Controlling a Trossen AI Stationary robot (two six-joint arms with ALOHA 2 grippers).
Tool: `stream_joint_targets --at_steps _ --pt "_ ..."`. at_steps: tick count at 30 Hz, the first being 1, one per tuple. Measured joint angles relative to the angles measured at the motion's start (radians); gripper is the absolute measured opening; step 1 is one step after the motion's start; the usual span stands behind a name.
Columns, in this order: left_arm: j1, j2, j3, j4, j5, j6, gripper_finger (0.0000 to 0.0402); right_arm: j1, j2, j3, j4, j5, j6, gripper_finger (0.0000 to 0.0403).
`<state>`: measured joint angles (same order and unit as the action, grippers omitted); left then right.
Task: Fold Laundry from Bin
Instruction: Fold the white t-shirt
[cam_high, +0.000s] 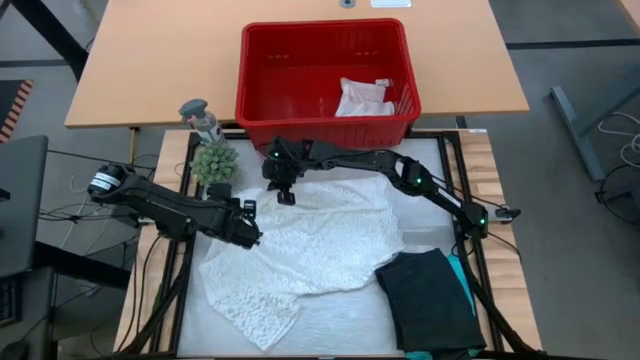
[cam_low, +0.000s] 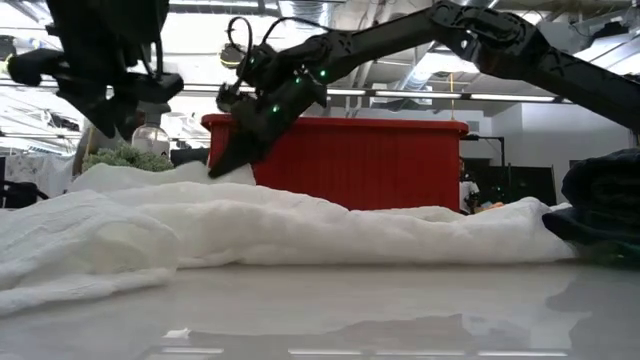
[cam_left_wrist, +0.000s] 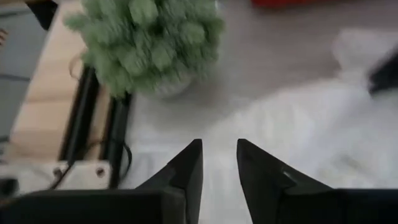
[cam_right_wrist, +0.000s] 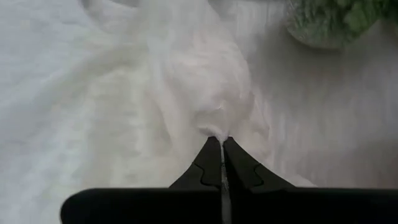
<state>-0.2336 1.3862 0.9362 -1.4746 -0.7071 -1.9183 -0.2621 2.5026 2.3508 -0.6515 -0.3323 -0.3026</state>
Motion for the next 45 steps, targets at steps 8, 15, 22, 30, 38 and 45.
stream_joint_targets --at_steps 8,15,22,30,38,45 --pt "0.171 0.001 -0.057 0.219 -0.063 0.203 0.0101 -0.023 -0.039 0.001 -0.073 -0.01 -0.039 0.0021" --pt "0.188 -0.021 -0.031 0.304 -0.071 0.279 0.0101 -0.047 -0.043 0.002 -0.101 -0.005 -0.04 0.0077" --pt "0.154 -0.089 0.046 0.396 -0.155 0.467 0.01 -0.1 -0.123 0.001 -0.154 -0.029 -0.023 0.0222" --pt "0.16 -0.093 -0.043 0.615 -0.064 0.57 0.01 -0.151 -0.274 -0.106 -0.573 -0.062 -0.128 0.0232" --pt "0.17 -0.095 -0.083 0.732 0.012 0.677 0.01 -0.207 -0.402 -0.565 -0.565 0.025 0.012 0.0195" --pt "0.171 -0.105 -0.082 0.736 0.013 0.709 0.01 -0.193 -0.602 -0.969 -0.168 0.224 0.143 0.0083"
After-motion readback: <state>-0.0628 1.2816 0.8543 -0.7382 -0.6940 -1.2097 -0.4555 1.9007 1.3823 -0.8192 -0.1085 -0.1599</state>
